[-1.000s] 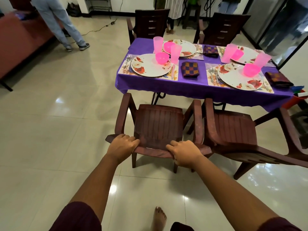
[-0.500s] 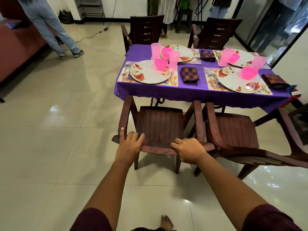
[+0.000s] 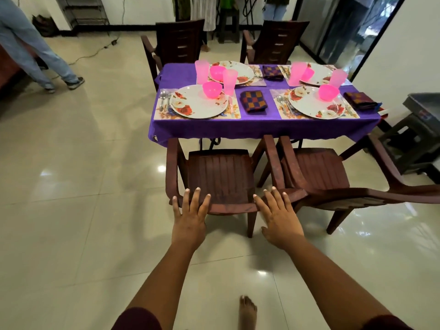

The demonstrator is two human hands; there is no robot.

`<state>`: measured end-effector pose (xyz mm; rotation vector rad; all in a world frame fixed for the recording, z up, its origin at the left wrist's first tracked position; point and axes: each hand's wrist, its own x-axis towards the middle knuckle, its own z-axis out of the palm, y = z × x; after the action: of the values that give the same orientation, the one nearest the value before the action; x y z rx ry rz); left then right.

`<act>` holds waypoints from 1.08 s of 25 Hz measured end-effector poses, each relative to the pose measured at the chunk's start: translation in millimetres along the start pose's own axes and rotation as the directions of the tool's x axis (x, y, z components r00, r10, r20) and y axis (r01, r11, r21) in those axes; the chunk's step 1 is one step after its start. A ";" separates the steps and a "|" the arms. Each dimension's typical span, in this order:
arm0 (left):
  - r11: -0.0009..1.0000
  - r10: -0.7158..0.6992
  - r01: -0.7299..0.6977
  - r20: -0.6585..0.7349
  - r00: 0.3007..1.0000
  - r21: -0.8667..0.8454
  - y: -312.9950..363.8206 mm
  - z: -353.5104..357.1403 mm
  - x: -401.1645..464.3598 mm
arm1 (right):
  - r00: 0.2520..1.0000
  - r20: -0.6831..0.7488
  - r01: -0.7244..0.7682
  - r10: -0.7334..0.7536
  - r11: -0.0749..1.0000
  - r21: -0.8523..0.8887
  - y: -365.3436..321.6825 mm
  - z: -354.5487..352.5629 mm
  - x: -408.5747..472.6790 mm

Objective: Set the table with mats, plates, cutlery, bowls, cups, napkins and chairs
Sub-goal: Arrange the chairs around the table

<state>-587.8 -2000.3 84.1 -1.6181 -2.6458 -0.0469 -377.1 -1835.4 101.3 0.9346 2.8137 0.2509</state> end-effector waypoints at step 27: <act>0.767 -0.498 0.504 0.127 0.858 -0.397 -292.0 15.6 -51.3 | 0.951 0.056 0.236 -0.305 0.829 0.508 -333.3 -104.3 227.8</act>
<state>-824.6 -2178.1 64.5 -0.8990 -3.1544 -0.6650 -770.9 -1972.2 109.0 0.5751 2.8787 -0.5823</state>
